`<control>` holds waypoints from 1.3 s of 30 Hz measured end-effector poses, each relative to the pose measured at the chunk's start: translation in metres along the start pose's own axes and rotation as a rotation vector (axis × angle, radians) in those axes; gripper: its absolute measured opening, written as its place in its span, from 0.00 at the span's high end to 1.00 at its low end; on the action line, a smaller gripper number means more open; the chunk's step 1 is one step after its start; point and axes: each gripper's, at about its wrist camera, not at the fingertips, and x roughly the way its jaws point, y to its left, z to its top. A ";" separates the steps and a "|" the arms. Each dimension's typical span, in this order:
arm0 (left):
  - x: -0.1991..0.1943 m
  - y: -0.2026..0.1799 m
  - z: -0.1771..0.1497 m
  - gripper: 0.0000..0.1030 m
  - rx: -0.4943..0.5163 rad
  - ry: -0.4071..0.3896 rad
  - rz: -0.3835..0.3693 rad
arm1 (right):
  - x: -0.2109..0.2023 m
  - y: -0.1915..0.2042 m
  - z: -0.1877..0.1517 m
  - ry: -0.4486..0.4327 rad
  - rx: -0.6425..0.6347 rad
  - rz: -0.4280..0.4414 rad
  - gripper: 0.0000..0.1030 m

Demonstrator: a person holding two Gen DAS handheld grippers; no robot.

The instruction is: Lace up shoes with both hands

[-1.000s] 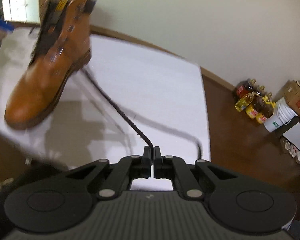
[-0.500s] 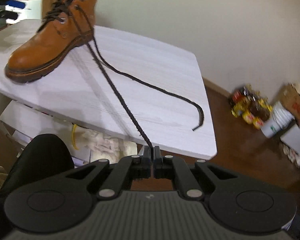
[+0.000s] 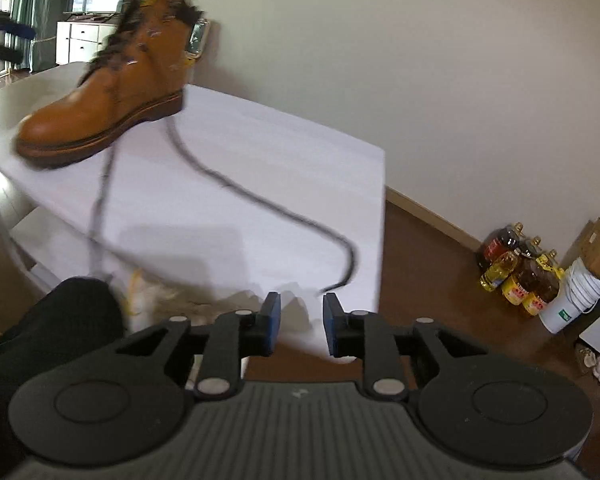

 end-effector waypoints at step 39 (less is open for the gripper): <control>0.027 -0.150 -0.004 0.84 0.177 -0.157 -0.125 | 0.044 0.053 0.082 -0.069 0.715 0.720 0.98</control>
